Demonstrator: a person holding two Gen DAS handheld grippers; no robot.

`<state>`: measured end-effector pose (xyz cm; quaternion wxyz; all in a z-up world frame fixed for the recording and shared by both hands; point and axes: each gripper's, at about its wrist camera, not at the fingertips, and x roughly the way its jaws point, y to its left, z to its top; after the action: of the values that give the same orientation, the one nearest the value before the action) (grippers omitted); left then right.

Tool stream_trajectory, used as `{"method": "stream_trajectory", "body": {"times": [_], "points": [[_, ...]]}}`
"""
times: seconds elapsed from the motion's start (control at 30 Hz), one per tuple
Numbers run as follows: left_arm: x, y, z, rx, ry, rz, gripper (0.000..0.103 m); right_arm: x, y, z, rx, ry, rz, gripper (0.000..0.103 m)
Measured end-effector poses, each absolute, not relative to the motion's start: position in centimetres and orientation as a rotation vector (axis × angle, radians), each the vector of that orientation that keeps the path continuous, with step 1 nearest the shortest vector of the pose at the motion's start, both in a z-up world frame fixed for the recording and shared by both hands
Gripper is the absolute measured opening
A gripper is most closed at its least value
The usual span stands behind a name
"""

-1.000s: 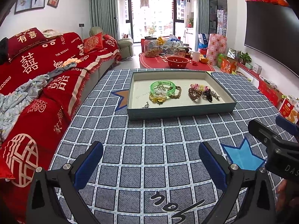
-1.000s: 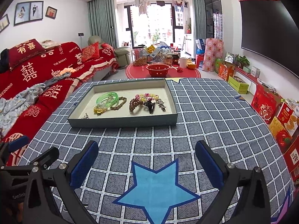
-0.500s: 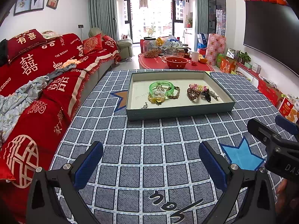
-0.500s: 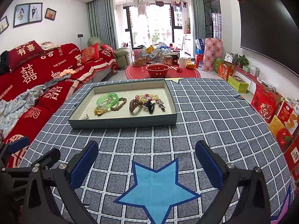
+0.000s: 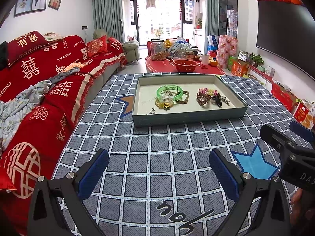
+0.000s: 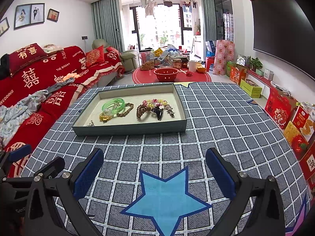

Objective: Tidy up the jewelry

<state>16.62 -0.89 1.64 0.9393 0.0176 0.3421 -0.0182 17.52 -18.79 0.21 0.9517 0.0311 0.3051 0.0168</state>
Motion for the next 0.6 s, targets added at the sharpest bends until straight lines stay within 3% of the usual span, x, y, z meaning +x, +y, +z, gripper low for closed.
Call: {"method": "stream_trajectory", "body": {"times": [0.6], "points": [[16.66, -0.13, 1.68, 0.031, 0.702, -0.025, 0.103, 17.35, -18.71, 0.33, 0.064, 0.618, 0.032, 0.103]]}}
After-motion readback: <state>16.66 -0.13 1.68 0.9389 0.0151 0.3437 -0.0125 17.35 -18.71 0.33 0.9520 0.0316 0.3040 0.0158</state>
